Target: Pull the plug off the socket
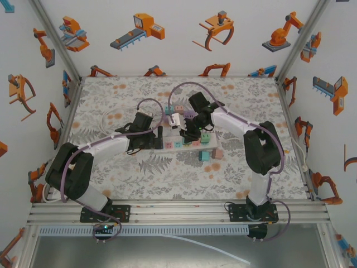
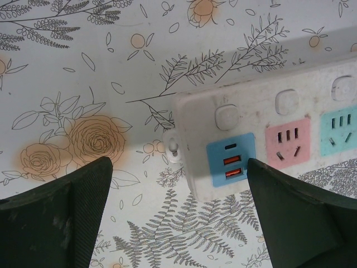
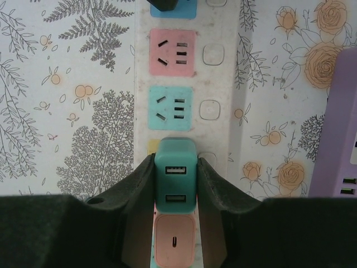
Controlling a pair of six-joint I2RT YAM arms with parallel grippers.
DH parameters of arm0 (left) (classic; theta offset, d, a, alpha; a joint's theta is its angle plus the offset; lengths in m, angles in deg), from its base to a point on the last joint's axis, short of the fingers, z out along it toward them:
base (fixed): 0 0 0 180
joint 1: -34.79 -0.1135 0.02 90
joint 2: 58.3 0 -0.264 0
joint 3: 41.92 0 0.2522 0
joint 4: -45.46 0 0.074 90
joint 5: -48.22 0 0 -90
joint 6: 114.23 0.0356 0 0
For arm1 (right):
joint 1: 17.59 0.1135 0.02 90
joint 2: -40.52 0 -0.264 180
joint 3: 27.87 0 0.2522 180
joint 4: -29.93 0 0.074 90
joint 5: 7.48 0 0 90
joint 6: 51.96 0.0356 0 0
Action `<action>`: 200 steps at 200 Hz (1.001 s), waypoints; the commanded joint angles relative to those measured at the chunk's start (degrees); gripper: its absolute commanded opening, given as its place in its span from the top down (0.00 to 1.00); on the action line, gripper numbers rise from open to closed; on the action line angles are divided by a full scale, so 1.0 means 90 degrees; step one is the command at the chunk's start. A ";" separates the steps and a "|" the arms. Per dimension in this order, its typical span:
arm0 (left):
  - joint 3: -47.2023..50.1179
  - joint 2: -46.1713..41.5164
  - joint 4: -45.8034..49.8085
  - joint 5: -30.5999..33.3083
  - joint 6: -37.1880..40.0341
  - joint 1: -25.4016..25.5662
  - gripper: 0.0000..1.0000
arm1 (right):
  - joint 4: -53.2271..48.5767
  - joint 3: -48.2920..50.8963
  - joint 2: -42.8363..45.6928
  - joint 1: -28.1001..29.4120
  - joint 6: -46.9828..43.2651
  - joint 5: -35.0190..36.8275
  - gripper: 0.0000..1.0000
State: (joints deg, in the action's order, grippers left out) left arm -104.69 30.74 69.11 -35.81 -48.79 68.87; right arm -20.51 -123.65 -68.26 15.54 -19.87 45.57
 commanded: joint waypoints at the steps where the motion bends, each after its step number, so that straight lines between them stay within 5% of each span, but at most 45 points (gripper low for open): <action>1: 0.0182 0.0202 0.0447 0.0224 0.0135 0.0011 0.01 | -0.0025 -0.0379 0.0081 -0.0009 0.0092 -0.0654 0.82; 131: 0.0047 -0.0356 0.0607 0.0140 0.0167 0.0020 0.01 | 0.0626 0.0076 0.0800 -0.0009 0.0718 -0.0586 0.83; 171: -0.0006 -0.0816 0.0409 -0.0347 0.0380 0.0018 0.02 | 0.1377 0.0534 0.1392 -0.0009 0.1741 -0.0544 0.83; 200: 0.0125 -0.1303 0.0149 -0.0699 0.0567 0.0046 0.02 | 0.2391 0.1098 0.1997 -0.0016 0.3473 -0.0325 0.83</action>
State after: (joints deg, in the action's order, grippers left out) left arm -104.67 23.39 72.34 -38.28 -46.47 68.94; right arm -8.51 -116.87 -55.51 15.38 -3.85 42.05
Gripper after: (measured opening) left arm 0.984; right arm 0.327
